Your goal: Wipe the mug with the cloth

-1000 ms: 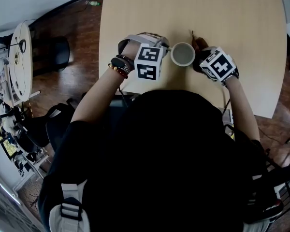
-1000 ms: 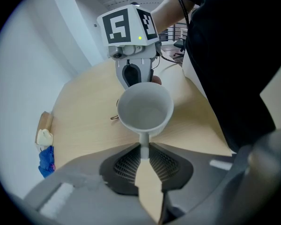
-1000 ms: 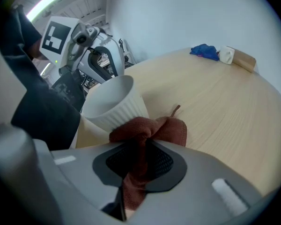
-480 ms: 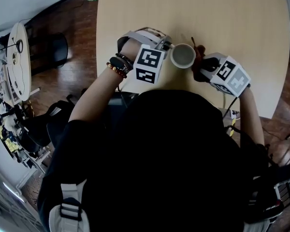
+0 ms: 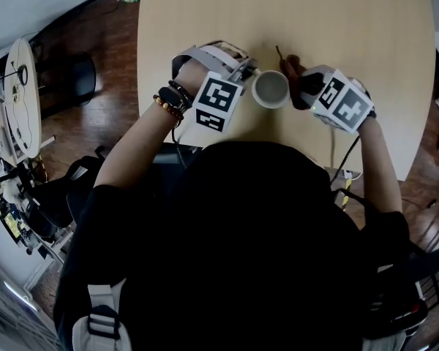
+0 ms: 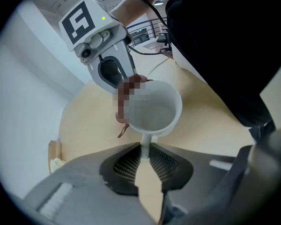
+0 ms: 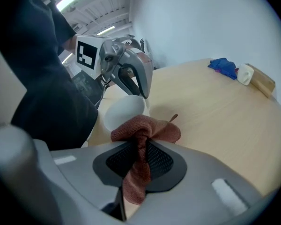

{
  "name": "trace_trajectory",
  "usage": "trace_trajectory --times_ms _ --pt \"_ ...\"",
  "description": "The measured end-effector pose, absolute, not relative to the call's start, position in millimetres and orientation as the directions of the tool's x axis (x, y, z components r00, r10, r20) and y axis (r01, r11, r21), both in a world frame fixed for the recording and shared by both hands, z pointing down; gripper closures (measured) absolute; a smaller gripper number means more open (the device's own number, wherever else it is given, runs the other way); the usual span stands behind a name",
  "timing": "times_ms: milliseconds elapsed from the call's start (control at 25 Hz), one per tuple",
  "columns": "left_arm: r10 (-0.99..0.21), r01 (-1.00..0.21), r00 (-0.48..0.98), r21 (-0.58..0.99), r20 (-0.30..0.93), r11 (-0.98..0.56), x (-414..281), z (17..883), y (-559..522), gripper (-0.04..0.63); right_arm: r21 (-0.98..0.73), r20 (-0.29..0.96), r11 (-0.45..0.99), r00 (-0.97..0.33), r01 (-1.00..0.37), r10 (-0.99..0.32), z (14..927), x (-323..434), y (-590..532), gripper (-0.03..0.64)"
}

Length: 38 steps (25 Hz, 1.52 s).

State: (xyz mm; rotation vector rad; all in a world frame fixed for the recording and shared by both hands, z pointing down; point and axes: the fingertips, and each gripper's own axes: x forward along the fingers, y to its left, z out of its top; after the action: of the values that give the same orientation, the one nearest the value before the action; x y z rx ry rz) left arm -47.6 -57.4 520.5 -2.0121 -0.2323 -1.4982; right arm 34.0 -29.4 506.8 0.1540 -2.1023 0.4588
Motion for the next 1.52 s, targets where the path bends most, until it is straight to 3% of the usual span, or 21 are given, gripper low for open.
trace_trajectory --times_ms 480,800,960,1160,1520 --pt "-0.233 0.496 0.389 -0.416 0.891 -0.762 -29 518 -73 0.520 -0.295 0.876 0.922 -0.457 -0.252 0.156 558 38 -25 0.554" --pt "-0.216 0.510 0.431 -0.434 0.876 -0.743 -26 515 -75 0.520 -0.306 0.826 0.911 -0.552 -0.278 0.110 536 41 -31 0.554" --pt "-0.222 0.532 0.449 -0.458 0.865 -0.712 -20 514 -77 0.520 -0.223 0.803 0.952 -0.593 -0.209 0.057 506 39 -49 0.554" --pt "-0.215 0.581 0.466 -0.480 0.858 -0.657 -7 512 -84 0.520 -0.190 0.814 0.977 -0.573 -0.098 0.101 501 39 -58 0.554" --pt "-0.207 0.589 0.494 -0.500 0.845 -0.635 -1 512 -84 0.508 -0.219 0.858 0.971 -0.492 -0.096 0.145 545 35 -48 0.554"
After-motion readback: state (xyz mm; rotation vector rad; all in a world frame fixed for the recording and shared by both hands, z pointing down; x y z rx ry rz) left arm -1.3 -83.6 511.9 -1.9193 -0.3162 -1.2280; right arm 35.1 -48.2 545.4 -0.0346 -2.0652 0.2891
